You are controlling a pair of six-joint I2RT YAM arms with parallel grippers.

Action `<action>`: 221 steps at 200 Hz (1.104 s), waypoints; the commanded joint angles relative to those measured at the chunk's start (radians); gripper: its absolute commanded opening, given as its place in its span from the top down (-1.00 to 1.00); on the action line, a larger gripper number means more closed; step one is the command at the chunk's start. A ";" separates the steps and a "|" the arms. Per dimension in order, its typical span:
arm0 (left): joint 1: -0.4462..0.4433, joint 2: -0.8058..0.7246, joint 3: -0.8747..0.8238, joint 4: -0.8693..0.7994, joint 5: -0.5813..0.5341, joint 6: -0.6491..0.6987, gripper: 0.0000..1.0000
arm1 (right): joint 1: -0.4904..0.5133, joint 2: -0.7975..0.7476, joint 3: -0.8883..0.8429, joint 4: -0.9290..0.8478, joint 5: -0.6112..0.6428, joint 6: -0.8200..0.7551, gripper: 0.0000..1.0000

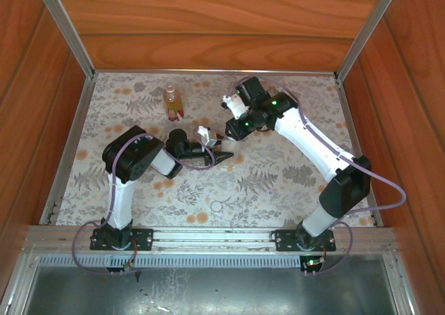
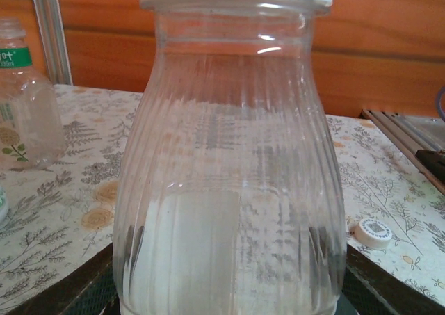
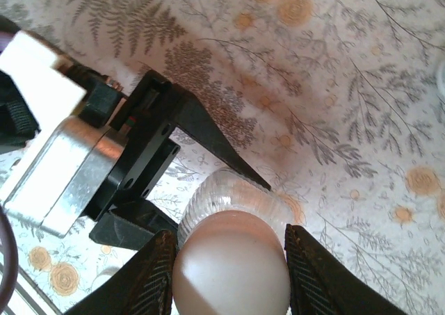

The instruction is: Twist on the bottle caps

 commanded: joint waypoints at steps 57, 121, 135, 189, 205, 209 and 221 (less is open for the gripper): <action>0.015 -0.015 -0.014 -0.019 0.021 -0.035 -0.22 | -0.031 -0.045 -0.128 0.079 -0.250 -0.213 0.07; 0.016 -0.013 -0.014 -0.018 0.022 -0.036 -0.22 | -0.030 -0.153 -0.173 0.203 -0.157 -0.089 -0.39; 0.015 -0.014 -0.013 -0.019 0.020 -0.035 -0.22 | -0.029 -0.171 -0.177 0.216 -0.134 -0.063 -0.42; 0.015 -0.017 -0.014 -0.019 0.021 -0.035 -0.22 | -0.029 -0.183 -0.150 0.186 0.007 0.112 -0.27; 0.015 -0.014 -0.012 -0.019 0.021 -0.035 -0.22 | -0.029 -0.179 -0.140 0.154 0.021 0.160 -0.12; 0.015 -0.014 -0.011 -0.019 0.022 -0.036 -0.22 | -0.030 -0.177 -0.137 0.147 0.020 0.161 -0.11; 0.014 -0.014 -0.011 -0.019 0.021 -0.037 -0.22 | -0.030 -0.171 -0.139 0.140 0.018 0.172 -0.11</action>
